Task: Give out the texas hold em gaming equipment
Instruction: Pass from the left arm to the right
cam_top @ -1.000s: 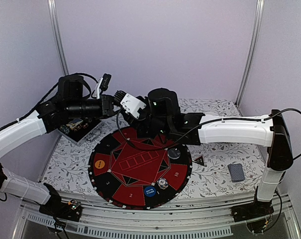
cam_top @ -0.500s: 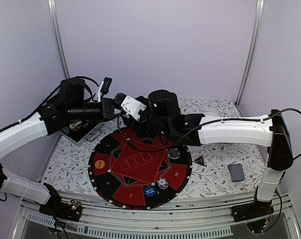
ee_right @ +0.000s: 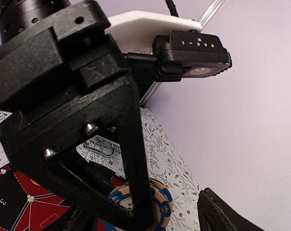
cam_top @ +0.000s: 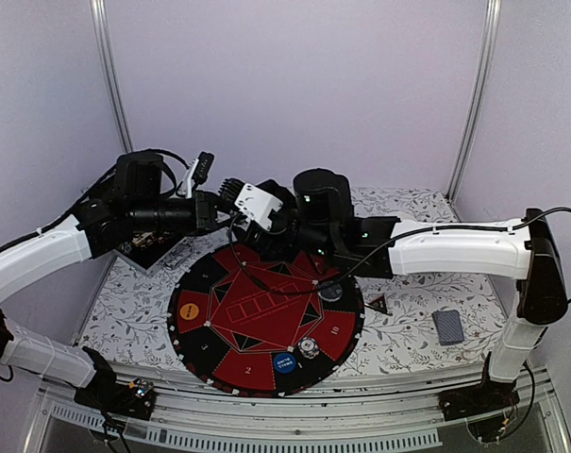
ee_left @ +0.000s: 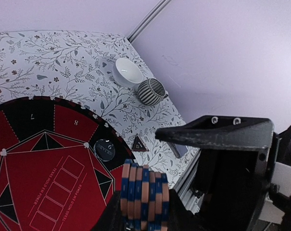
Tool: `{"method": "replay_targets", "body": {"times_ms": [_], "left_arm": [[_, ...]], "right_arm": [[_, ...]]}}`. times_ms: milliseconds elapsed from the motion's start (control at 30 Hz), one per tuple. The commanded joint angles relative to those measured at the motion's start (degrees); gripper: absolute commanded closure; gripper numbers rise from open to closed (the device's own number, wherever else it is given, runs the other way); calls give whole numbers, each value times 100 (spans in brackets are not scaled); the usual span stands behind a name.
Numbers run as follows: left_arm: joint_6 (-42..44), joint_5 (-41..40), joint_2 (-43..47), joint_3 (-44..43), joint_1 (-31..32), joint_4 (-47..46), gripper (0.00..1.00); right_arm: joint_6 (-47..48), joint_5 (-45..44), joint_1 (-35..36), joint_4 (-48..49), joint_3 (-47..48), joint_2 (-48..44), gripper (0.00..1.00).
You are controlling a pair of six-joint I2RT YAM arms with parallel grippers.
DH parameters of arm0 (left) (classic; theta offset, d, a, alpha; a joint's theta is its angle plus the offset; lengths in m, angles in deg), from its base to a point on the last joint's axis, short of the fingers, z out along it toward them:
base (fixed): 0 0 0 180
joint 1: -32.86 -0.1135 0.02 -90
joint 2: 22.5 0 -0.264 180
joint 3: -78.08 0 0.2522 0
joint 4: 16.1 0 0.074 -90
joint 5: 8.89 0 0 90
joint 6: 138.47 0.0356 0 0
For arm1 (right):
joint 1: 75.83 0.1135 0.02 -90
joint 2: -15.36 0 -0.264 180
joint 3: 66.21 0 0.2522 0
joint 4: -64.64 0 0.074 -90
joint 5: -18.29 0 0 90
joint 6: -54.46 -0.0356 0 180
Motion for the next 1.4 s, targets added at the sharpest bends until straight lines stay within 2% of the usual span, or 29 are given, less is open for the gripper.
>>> {"method": "replay_targets", "body": {"times_ms": [0,100,233,367,500,800,1033,1167,1367], "left_arm": [[13,191,12,50,69,-53,100],[0,286,37,43,75,-48,100],[-18,336,117,48,77,-12,100],[-48,455,120,67,78,-4,100],[-58,468,168,88,78,26,100],[-31,490,191,78,78,74,100],[-32,503,169,100,75,73,100],[-31,546,146,106,78,67,100],[-32,608,138,127,77,15,100]], "right_arm": [[270,529,26,415,-235,-412,29],[610,591,29,457,-400,-460,29],[1251,692,20,453,-580,-499,23],[1660,769,9,447,-544,-453,23],[1783,795,-51,385,-495,-382,27],[1915,763,-120,86,-246,-151,27],[1904,815,-121,73,-116,-74,40],[1872,791,-121,73,-97,-42,51],[1882,618,-121,53,-31,38,46]]}}
